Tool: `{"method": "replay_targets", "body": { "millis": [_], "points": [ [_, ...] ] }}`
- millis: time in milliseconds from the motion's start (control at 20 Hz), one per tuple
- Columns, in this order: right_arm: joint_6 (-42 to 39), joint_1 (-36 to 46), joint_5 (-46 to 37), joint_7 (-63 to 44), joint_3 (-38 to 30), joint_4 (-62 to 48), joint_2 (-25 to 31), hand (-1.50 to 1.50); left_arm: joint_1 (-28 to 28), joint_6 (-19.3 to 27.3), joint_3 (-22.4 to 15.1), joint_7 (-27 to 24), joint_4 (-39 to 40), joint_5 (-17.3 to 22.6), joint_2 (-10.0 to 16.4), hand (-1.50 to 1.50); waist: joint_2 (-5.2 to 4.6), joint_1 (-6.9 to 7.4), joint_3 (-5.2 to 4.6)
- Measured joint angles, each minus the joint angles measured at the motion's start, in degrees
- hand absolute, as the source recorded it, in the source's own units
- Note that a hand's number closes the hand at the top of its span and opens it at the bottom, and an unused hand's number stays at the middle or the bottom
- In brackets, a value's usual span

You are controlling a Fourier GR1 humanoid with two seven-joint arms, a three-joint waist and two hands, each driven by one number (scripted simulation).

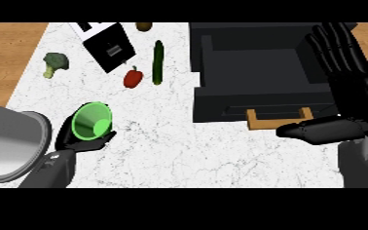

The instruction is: Pick up the cup, place it into the drawer and close the drawer

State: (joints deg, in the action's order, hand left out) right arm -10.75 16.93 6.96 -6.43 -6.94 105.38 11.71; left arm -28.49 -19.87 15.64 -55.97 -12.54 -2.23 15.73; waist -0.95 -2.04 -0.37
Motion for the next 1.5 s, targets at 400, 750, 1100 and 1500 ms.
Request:
{"method": "replay_targets", "body": {
  "millis": [400, 750, 1100, 1500],
  "points": [
    [0.18, -0.16, 0.26, -0.48, -0.17, 0.8, -0.1, -1.5, -1.12, 6.52, 2.33, -4.35, -3.45, 1.42, -0.78, 1.5, 0.12, 0.09, 0.04],
    [-0.62, -0.72, 1.31, -0.5, -1.85, 0.5, 1.09, -1.5, -2.11, 8.68, 4.99, -5.92, -5.94, 4.66, -5.22, 1.5, 0.46, 0.7, 0.18],
    [-0.21, -2.15, 0.57, -1.59, -1.05, 2.48, 0.66, -1.5, -6.78, 9.96, 3.09, -2.89, -11.81, 4.75, -8.31, 1.5, 0.91, 1.49, 0.33],
    [0.78, -2.23, -0.5, -1.42, -1.66, 1.77, 0.5, -1.5, -14.09, 13.13, -1.94, 8.4, -24.91, 4.82, -13.55, 1.5, 1.35, 2.35, 0.41]
  ]
}}
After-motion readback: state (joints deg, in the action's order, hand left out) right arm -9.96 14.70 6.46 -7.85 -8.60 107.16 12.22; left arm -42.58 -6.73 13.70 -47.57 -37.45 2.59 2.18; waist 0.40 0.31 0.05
